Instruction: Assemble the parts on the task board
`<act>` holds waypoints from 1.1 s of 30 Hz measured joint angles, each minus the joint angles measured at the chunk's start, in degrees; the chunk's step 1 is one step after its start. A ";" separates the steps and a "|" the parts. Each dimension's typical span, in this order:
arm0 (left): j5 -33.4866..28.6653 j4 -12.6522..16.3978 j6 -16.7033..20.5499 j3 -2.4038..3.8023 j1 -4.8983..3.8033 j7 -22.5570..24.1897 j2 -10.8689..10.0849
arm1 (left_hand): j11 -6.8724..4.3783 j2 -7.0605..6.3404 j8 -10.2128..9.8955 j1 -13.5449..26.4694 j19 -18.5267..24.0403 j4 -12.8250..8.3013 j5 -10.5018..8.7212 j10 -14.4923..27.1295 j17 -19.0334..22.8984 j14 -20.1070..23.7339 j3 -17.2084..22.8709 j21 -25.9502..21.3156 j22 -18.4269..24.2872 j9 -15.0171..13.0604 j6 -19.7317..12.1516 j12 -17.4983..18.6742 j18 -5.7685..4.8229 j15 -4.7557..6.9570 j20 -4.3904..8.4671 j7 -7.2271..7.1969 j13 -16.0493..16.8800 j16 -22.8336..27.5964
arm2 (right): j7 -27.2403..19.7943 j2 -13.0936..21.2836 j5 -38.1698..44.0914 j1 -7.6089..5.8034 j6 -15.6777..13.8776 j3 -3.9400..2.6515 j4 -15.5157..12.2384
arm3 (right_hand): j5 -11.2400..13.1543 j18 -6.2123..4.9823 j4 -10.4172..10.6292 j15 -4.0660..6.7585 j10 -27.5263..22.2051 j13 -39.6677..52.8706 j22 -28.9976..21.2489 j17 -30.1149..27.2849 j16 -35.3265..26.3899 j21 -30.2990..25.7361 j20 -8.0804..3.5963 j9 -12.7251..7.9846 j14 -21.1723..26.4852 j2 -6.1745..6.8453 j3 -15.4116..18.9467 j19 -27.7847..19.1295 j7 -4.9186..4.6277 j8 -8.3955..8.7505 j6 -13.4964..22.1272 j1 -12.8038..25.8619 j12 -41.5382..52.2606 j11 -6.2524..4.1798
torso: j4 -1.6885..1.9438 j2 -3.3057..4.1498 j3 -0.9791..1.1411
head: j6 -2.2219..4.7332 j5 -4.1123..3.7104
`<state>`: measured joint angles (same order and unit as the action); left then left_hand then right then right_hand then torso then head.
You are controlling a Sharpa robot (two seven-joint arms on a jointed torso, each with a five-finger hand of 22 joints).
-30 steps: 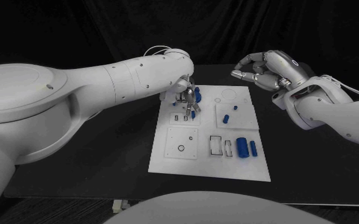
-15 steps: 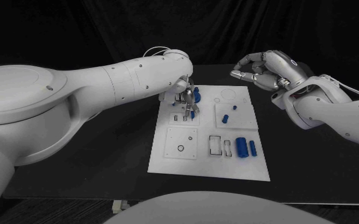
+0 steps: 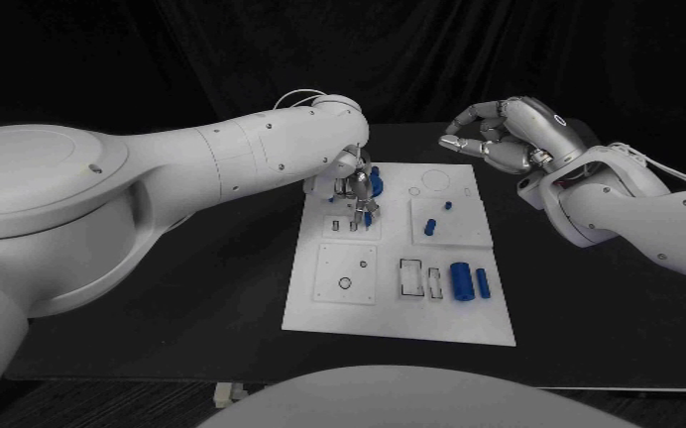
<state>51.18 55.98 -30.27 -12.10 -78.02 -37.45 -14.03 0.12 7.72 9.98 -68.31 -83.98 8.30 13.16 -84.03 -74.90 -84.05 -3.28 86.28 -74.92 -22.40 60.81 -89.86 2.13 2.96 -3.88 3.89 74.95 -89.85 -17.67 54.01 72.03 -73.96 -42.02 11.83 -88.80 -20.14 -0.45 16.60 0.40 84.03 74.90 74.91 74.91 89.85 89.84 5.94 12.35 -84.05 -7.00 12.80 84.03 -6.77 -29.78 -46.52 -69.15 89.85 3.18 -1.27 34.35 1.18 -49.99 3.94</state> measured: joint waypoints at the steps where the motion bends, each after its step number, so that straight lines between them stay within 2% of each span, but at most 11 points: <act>1: 0.00 -0.02 0.00 0.00 0.00 0.02 0.00 | 0.00 -0.16 0.00 -0.16 0.00 -0.16 0.00 0.00 0.00 0.00 0.16 0.00 0.00 -0.07 0.21 0.00 0.00 0.00 0.00 -0.04 0.00 0.00 | 0.00 0.00 0.00 0.01 0.01 0.00 0.01 | 0.14 0.00 0.10 0.00 0.00 0.00 0.00 0.00 0.00 0.00 0.00 0.00 0.00 0.00 0.10 0.00 -0.09 0.00 -0.09 0.00 0.00 0.00 | 0.00 0.01 0.00 | 0.00 0.00; 7: 0.01 -0.10 -0.01 0.00 0.01 0.15 0.05 | -0.43 -0.23 0.24 -0.23 0.01 -0.55 0.27 -0.03 0.00 0.00 0.55 0.00 0.00 -1.00 1.56 0.00 0.01 0.00 0.42 -0.53 0.00 0.00 | 0.00 -0.02 0.00 0.06 0.07 0.00 0.08 | 0.27 0.00 0.00 0.00 0.00 0.00 0.00 0.00 0.00 0.00 0.00 -0.06 0.00 0.00 0.32 0.00 -0.09 0.00 -0.09 0.00 0.00 0.00 | 0.01 0.02 -0.01 | 0.00 0.02; 20: 0.01 -0.48 0.02 0.00 0.09 0.50 0.15 | -0.66 -0.23 0.46 -0.23 -0.20 -1.18 0.83 0.04 0.00 0.00 1.17 0.00 0.01 -2.01 1.55 0.00 0.00 0.42 0.63 -0.52 0.00 0.00 | 0.00 -0.06 0.00 0.08 0.20 0.00 0.14 | 0.51 0.00 0.00 0.00 0.00 0.05 -0.01 0.00 0.00 0.00 0.00 -0.06 0.00 0.00 0.32 0.00 -0.09 0.00 -0.08 0.00 0.00 0.00 | 0.07 -0.03 -0.02 | 0.00 0.07; 26: 0.01 -0.58 0.04 0.00 0.13 0.68 0.29 | -0.66 -0.53 0.46 -0.53 0.00 -2.05 2.81 0.04 0.00 0.00 2.22 -0.11 0.01 -2.92 1.55 0.00 0.01 0.42 0.83 -0.52 0.00 0.00 | 0.00 -0.08 0.00 0.09 0.25 0.00 0.14 | 0.51 0.00 0.00 0.00 0.00 0.04 -0.01 0.00 0.00 0.00 0.00 -0.05 0.00 0.00 0.32 0.00 -0.09 0.00 -0.08 0.00 0.00 0.00 | 0.07 -0.07 -0.01 | 0.00 0.08; 33: 0.01 -0.95 0.08 0.00 0.32 0.84 0.38 | -0.66 -0.53 0.46 -0.53 0.00 -2.38 3.23 0.04 0.00 0.00 2.69 -0.22 0.01 -3.30 1.09 0.00 0.01 0.42 0.83 -0.52 0.00 0.00 | 0.01 -0.10 0.00 0.09 0.31 0.00 0.14 | 0.51 0.00 0.00 0.00 0.00 0.04 0.01 0.00 0.00 0.00 0.00 -0.05 0.00 0.00 0.32 0.00 0.11 0.00 -0.28 0.00 0.00 0.00 | 0.07 -0.07 0.01 | 0.00 0.16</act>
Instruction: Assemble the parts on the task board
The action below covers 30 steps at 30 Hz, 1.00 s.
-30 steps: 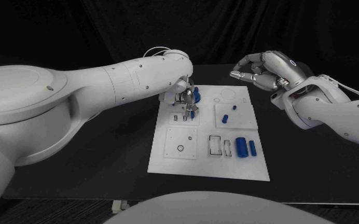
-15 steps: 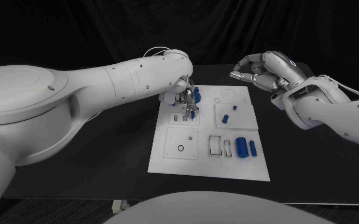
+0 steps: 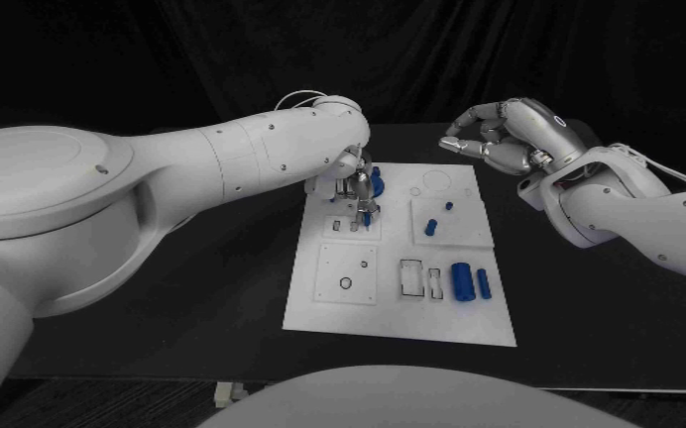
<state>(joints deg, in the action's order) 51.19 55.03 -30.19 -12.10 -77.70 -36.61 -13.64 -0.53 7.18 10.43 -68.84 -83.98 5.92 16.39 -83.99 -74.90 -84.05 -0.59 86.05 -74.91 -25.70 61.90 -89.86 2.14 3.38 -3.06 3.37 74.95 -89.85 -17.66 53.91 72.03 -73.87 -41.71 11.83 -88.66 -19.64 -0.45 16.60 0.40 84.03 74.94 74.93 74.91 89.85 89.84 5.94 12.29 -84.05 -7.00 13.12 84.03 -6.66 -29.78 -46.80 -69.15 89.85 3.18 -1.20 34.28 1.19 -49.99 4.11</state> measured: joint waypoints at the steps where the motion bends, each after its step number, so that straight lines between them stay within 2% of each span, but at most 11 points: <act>1: 0.00 -0.06 0.01 0.00 0.05 0.02 0.01 | 0.00 0.00 0.00 0.00 0.00 0.00 0.00 0.00 0.00 0.00 0.00 0.00 0.00 0.00 0.00 0.00 0.00 0.00 0.00 0.00 0.00 0.00 | 0.01 0.00 0.00 0.00 0.01 0.00 0.00 | 0.00 0.00 0.00 0.00 0.00 0.00 0.01 0.00 0.00 0.00 0.00 0.00 0.00 0.00 0.00 0.00 0.00 0.00 0.00 0.00 0.00 0.00 | 0.01 0.00 0.00 | 0.00 0.00; 4: 0.00 -0.11 0.04 0.00 0.09 0.07 0.02 | 0.00 -0.01 0.00 -0.01 0.00 -0.32 0.24 0.00 0.00 0.00 0.34 0.00 0.00 -0.21 -0.02 0.00 0.00 0.00 0.00 -0.02 0.00 0.00 | 0.02 0.00 0.00 0.00 0.04 0.00 0.00 | 0.00 0.00 0.00 0.00 0.00 0.00 0.02 0.00 0.00 0.00 0.00 0.00 0.00 0.00 0.00 0.00 0.00 0.00 0.00 0.00 0.00 0.00 | -0.01 0.00 0.00 | 0.00 0.00; 7: 0.00 -0.14 0.07 0.00 0.11 0.14 0.06 | 0.01 -0.45 0.00 -0.45 0.00 -0.78 1.49 0.00 0.00 0.00 1.43 0.00 0.00 -0.74 -0.38 0.00 0.00 0.00 0.00 0.00 -0.01 0.00 | 0.03 0.00 0.00 0.00 0.07 0.00 0.00 | 0.00 0.00 0.00 0.00 0.00 -0.01 0.02 0.00 0.00 0.00 0.00 0.00 0.00 0.00 0.00 0.00 0.00 0.00 0.00 0.00 0.00 0.00 | -0.02 0.00 0.00 | 0.00 0.02; 14: 0.00 -0.18 0.12 0.02 0.12 0.27 0.09 | 0.01 -1.38 -0.01 -1.36 0.00 -3.59 3.79 -0.01 -0.05 0.00 5.18 -0.21 0.00 -2.24 -0.84 0.00 0.00 -0.01 0.00 0.00 -0.01 0.00 | 0.08 -0.02 0.00 0.01 0.14 0.00 0.02 | 0.00 0.00 -0.16 0.00 0.00 -0.01 0.01 0.00 0.00 0.00 0.00 0.00 0.00 0.00 0.16 0.00 0.00 0.00 0.00 0.00 0.00 0.00 | -0.01 0.01 0.02 | 0.00 0.06; 21: 0.00 -0.17 0.15 0.03 0.14 0.34 0.09 | 0.01 -2.35 -0.02 -1.41 0.00 -5.70 4.67 -0.01 -0.05 0.00 8.71 -0.22 0.00 -3.73 -0.97 0.00 0.00 -0.01 0.00 0.21 -0.01 0.00 | 0.15 -0.09 0.00 0.01 0.17 0.00 0.08 | 0.00 0.00 -0.16 0.00 0.00 -0.02 0.01 0.00 0.00 0.00 0.00 0.01 0.00 0.00 0.16 0.00 0.00 0.00 0.00 0.00 0.00 0.00 | 0.00 0.00 0.02 | 0.00 0.09; 25: 0.00 -0.05 0.21 0.03 0.16 0.34 0.00 | 0.01 -2.51 -0.03 -1.58 0.00 -5.54 5.28 -0.01 -0.04 0.00 9.01 -0.22 0.01 -4.30 -0.85 0.00 0.00 -0.01 -0.01 0.13 -0.01 0.00 | 0.19 -0.09 0.00 0.02 0.19 0.00 0.08 | 0.00 0.00 -0.16 0.00 0.00 -0.02 0.01 0.00 0.00 0.00 0.00 0.00 0.00 0.00 0.16 0.00 0.00 0.00 0.00 0.00 0.00 0.00 | 0.01 0.00 0.02 | 0.00 0.04; 29: 0.00 0.29 0.30 0.02 0.17 0.29 -0.21 | 0.01 -3.47 -0.03 -1.05 -0.13 -5.16 6.51 -0.01 -0.04 0.00 9.60 -0.22 0.00 -5.37 -0.82 0.00 0.00 -0.01 0.12 0.13 -0.01 0.00 | 0.24 -0.03 0.00 0.03 0.21 0.00 0.08 | 0.00 0.00 -0.16 0.00 0.00 -0.02 0.00 0.00 0.00 0.00 0.00 0.01 0.00 0.00 0.16 0.00 0.00 0.00 0.00 0.00 0.00 0.00 | 0.01 0.00 0.02 | 0.00 0.18; 30: 0.00 0.39 0.33 0.01 0.18 0.26 -0.27 | 0.01 -3.64 -0.03 -0.88 -0.13 -6.32 6.54 -0.01 -0.04 0.00 11.07 -0.35 0.01 -5.49 -0.76 0.00 0.00 -0.01 0.12 0.19 -0.01 0.00 | 0.26 -0.02 0.00 0.03 0.21 0.00 0.08 | 0.00 0.00 -0.16 0.00 0.00 -0.02 0.00 0.00 0.00 0.00 0.00 0.01 0.00 0.00 0.15 0.00 0.00 0.00 0.00 0.00 0.00 0.00 | 0.01 0.00 0.02 | 0.00 0.20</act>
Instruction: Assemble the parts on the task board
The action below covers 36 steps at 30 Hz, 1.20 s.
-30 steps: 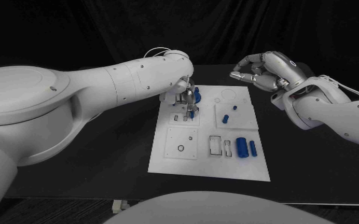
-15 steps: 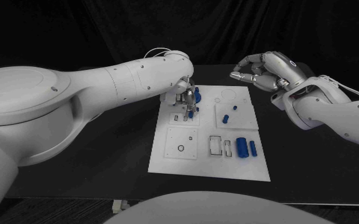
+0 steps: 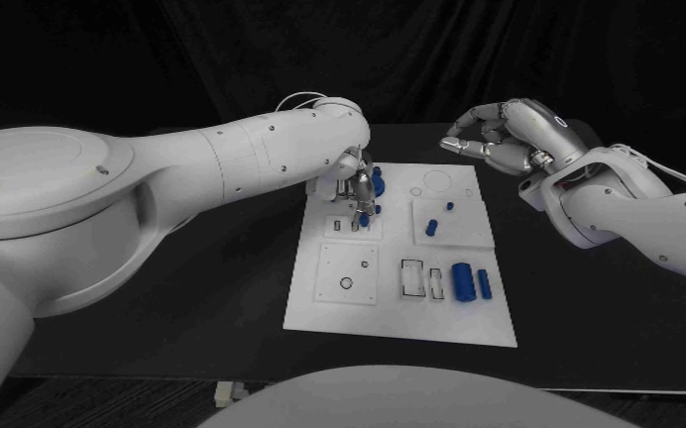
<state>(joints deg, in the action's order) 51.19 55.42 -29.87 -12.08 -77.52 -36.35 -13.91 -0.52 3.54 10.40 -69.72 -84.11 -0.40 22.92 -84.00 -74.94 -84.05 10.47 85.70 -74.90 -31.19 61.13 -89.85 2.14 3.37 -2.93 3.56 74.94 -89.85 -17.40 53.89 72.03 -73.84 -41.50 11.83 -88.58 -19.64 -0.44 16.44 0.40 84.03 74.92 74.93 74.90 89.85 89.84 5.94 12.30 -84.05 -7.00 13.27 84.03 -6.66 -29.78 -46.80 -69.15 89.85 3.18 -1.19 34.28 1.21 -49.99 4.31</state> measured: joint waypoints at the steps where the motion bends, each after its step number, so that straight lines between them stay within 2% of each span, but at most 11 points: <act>1: 0.00 0.13 0.05 0.00 0.01 -0.03 -0.08 | 0.00 -0.16 0.00 0.16 0.00 0.00 0.00 0.00 0.00 0.00 0.00 -0.10 0.00 -0.27 -0.01 0.00 0.00 0.00 0.00 -0.01 0.00 0.00 | 0.02 0.01 0.00 0.00 0.00 0.00 0.00 | 0.00 -0.01 0.00 0.00 0.00 0.00 0.00 0.00 0.00 0.00 0.00 0.00 0.00 0.00 0.00 0.00 0.00 0.00 0.00 0.00 0.00 0.00 | 0.01 0.00 0.00 | 0.00 0.03; 8: 0.00 2.02 1.14 -0.01 0.03 -0.27 -1.56 | 0.00 -0.57 0.25 0.57 0.01 0.48 0.00 0.00 0.00 0.21 0.49 -0.10 0.00 -1.19 -0.12 0.00 0.00 0.21 -0.01 -0.11 0.00 0.00 | 0.14 0.29 0.00 0.02 0.03 0.00 -0.08 | 0.00 0.00 0.00 0.00 0.00 0.00 -0.01 0.00 0.00 0.00 0.00 0.00 0.00 -0.24 0.00 0.00 0.00 0.00 0.00 -0.24 0.00 0.00 | 0.02 -0.04 0.01 | 0.00 0.44; 10: 0.00 2.90 1.61 -0.02 0.03 -0.41 -2.24 | 0.00 -0.60 0.25 0.60 0.01 -0.15 0.00 0.00 0.01 0.21 1.26 -0.10 0.00 -1.46 -0.13 0.00 0.00 0.21 -0.01 -0.11 0.00 0.00 | 0.18 0.39 0.00 0.04 0.04 0.00 -0.10 | 0.00 0.00 0.00 0.00 0.00 0.00 -0.01 0.00 0.00 0.00 0.00 0.00 0.00 -0.24 0.00 0.00 0.00 0.00 0.00 -0.24 0.00 0.00 | 0.02 -0.07 0.01 | 0.00 0.51; 14: 0.00 4.57 2.49 -0.02 0.03 -0.77 -3.60 | 0.01 -0.85 0.25 1.10 0.01 0.16 0.00 0.00 0.01 0.22 1.58 -0.39 0.00 -1.75 -0.14 0.00 0.00 0.21 -0.01 -0.10 0.00 0.00 | 0.29 0.54 0.00 0.22 0.05 0.00 -0.10 | 0.00 0.00 0.00 0.00 0.00 -0.01 -0.01 0.00 0.00 0.00 0.00 0.00 0.00 -0.24 0.00 0.00 0.00 0.00 0.00 -0.24 0.00 0.00 | 0.06 -0.13 0.03 | 0.00 0.64; 21: 0.00 6.44 3.82 -0.02 0.04 -1.50 -5.40 | 0.01 -0.94 0.25 1.76 0.01 0.51 0.00 0.00 0.01 0.21 1.94 -0.39 0.00 -1.83 -0.44 0.00 0.01 0.21 -0.01 -0.39 0.00 0.00 | 0.52 0.60 0.00 0.48 0.09 0.00 -0.06 | 0.00 0.00 0.00 0.00 0.00 -0.01 -0.01 0.00 0.00 0.00 0.00 0.00 0.00 -0.24 0.00 0.00 0.00 0.00 0.00 -0.24 0.00 0.00 | 0.17 -0.21 0.16 | 0.00 0.92; 23: 0.00 6.67 4.13 -0.02 0.04 -1.65 -5.69 | 0.01 -0.71 0.25 2.00 0.01 0.54 0.00 0.00 0.01 0.21 1.98 -0.39 -0.01 -1.89 -0.66 0.00 0.00 0.21 -0.01 -0.19 0.00 0.00 | 0.57 0.60 0.00 0.61 0.10 0.00 -0.04 | 0.00 0.00 0.00 0.00 0.00 -0.01 -0.02 0.00 0.00 0.00 0.00 -0.01 0.00 -0.24 0.00 0.00 0.00 0.00 0.00 -0.24 0.00 0.00 | 0.18 -0.26 0.19 | 0.00 0.96; 24: 0.01 6.73 4.27 -0.02 0.04 -1.72 -5.79 | 0.01 -0.74 0.25 2.42 0.01 -0.55 -0.02 0.00 0.01 0.21 3.43 -0.39 -0.03 -1.91 -0.70 0.00 0.00 0.21 -0.01 -0.15 0.00 0.00 | 0.59 0.60 0.00 0.66 0.10 0.00 -0.03 | 0.00 0.00 0.00 0.00 0.00 -0.01 -0.01 0.00 0.00 0.00 0.00 -0.04 0.00 -0.23 0.00 0.00 0.00 0.00 0.00 -0.24 0.00 0.00 | 0.18 -0.31 0.21 | 0.00 0.97; 28: 0.01 6.88 4.93 -0.03 0.04 -2.01 -6.05 | 0.01 -0.67 0.25 2.78 0.01 -0.40 -0.36 -0.01 0.01 0.21 3.74 -0.39 -0.04 -2.03 -0.87 0.00 0.00 0.21 -0.01 0.02 0.00 0.00 | 0.67 0.56 0.00 0.93 0.13 0.00 0.06 | 0.00 0.00 0.00 0.00 0.00 -0.01 -0.02 0.00 0.00 0.00 0.00 -0.05 0.00 -0.23 0.00 0.00 0.00 0.00 0.00 -0.23 0.00 0.00 | 0.18 -0.49 0.29 | 0.00 1.04; 30: 0.01 6.91 5.15 -0.03 0.04 -2.10 -6.12 | 0.01 -0.94 0.25 3.26 0.01 -1.28 -0.59 -0.01 0.01 0.21 4.76 -0.39 -0.04 -2.14 -0.88 0.00 0.00 0.21 -0.02 0.03 0.00 0.00 | 0.70 0.52 0.00 1.05 0.15 0.00 0.10 | 0.00 0.00 0.00 0.00 0.00 -0.01 -0.02 0.00 0.00 0.00 0.00 -0.04 0.00 -0.23 0.00 0.00 0.00 0.00 0.00 -0.23 0.00 0.00 | 0.21 -0.63 0.36 | 0.00 1.05; 36: 0.01 6.93 5.75 -0.03 0.04 -2.32 -6.19 | 0.01 -0.86 0.24 3.95 0.01 -1.04 -1.13 -0.01 0.02 0.21 5.15 -0.39 -0.04 -2.26 -0.89 0.00 0.00 0.21 -0.02 0.04 0.00 0.00 | 0.80 0.45 0.00 1.29 0.25 0.01 0.23 | 0.00 0.00 0.00 0.00 0.00 -0.01 -0.02 0.00 0.00 0.00 0.00 -0.04 0.00 -0.23 0.00 0.00 0.00 0.00 0.00 -0.23 0.00 0.00 | 0.35 -1.00 0.52 | 0.00 1.06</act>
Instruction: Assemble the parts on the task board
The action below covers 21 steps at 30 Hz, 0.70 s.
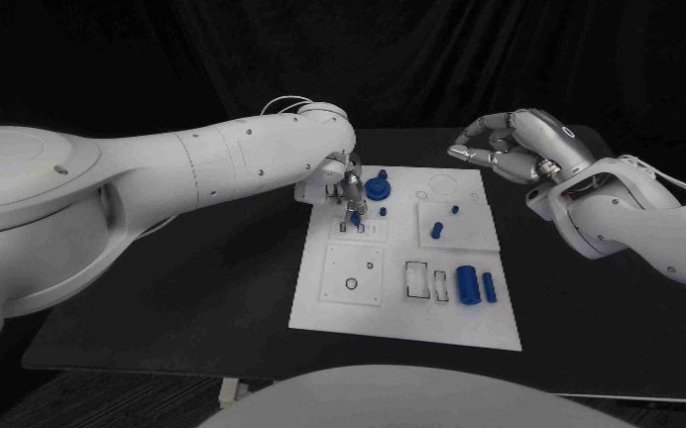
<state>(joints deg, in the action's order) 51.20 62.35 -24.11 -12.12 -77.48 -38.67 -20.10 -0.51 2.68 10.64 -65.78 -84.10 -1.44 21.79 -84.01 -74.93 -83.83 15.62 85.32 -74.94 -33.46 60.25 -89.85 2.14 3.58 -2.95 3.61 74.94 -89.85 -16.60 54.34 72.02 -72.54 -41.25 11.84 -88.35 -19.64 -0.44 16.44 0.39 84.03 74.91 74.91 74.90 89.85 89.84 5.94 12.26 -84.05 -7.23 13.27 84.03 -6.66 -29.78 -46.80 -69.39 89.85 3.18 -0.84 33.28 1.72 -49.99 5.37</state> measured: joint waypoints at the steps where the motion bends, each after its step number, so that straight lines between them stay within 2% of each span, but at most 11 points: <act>1: 0.00 0.00 0.05 0.00 0.00 -0.02 0.00 | 0.00 0.00 0.00 0.00 0.00 0.13 0.00 0.00 0.00 0.00 0.14 0.00 0.00 -0.01 -0.06 0.00 0.01 0.00 0.00 0.06 0.00 0.00 | 0.02 -0.02 0.00 0.02 0.01 0.00 0.03 | 0.00 -0.01 0.00 0.00 0.00 0.00 0.00 0.00 0.00 0.00 0.00 0.00 0.00 0.00 0.00 0.00 0.00 0.00 0.00 0.00 0.00 0.00 | 0.02 -0.03 0.01 | 0.00 0.01; 4: 0.00 -0.02 0.17 0.00 0.00 -0.08 0.00 | 0.00 0.09 0.00 0.50 0.00 -1.00 -0.11 0.00 0.00 0.00 1.32 0.00 0.00 -0.09 -0.05 0.00 0.01 0.00 0.00 0.06 0.00 0.00 | 0.07 -0.10 0.00 0.06 0.04 0.00 0.08 | 0.00 0.00 0.00 0.00 0.00 0.00 0.00 0.00 0.00 0.00 0.00 0.00 0.00 0.00 0.00 0.00 0.00 0.00 0.00 0.00 0.00 0.00 | 0.03 -0.11 0.01 | 0.00 0.10; 15: 0.00 0.44 0.86 -0.02 0.19 -0.50 -0.81 | -0.41 0.27 0.00 1.64 0.22 -0.38 -0.19 -0.02 0.00 -0.22 1.97 0.00 0.01 -0.34 -0.01 0.00 0.00 0.21 0.21 0.05 0.00 0.00 | 0.20 -0.28 0.00 0.29 0.08 0.00 0.23 | 0.00 0.00 -0.16 0.00 0.00 0.00 0.00 0.00 0.00 0.00 0.00 -0.05 0.00 -0.23 0.16 0.00 0.00 0.00 0.00 -0.23 0.00 0.00 | -0.04 -0.05 -0.04 | 0.00 0.56; 21: 0.00 0.96 2.15 -0.02 1.20 -0.78 -1.37 | -0.41 0.14 -0.01 1.96 0.22 -0.84 -0.22 -0.02 0.01 -0.22 2.94 0.00 0.01 -0.35 0.16 0.00 0.00 0.21 0.21 -0.07 0.00 0.00 | 0.33 -0.28 0.00 0.47 0.08 0.00 0.29 | 0.00 0.00 -0.16 0.00 0.00 0.00 -0.01 0.00 0.00 0.00 0.00 -0.04 0.00 -0.24 0.16 0.00 0.00 0.00 0.00 -0.67 0.00 0.00 | -0.15 -0.02 0.00 | 0.00 1.29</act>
<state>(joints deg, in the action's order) 51.20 63.31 -21.96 -12.14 -76.28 -39.45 -21.47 -0.92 2.82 10.64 -63.82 -83.88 -2.28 21.56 -84.03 -74.92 -84.05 18.56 85.32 -74.93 -33.80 60.41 -89.85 2.13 3.79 -2.74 3.54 74.94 -89.85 -16.27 54.07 72.02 -72.07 -41.17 11.84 -88.06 -19.65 -0.44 16.28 0.40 84.03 74.90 74.90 74.90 89.85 89.84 5.94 12.21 -84.05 -7.47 13.43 84.03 -6.66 -29.78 -46.80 -70.05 89.85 3.18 -0.99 33.26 1.72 -49.99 6.66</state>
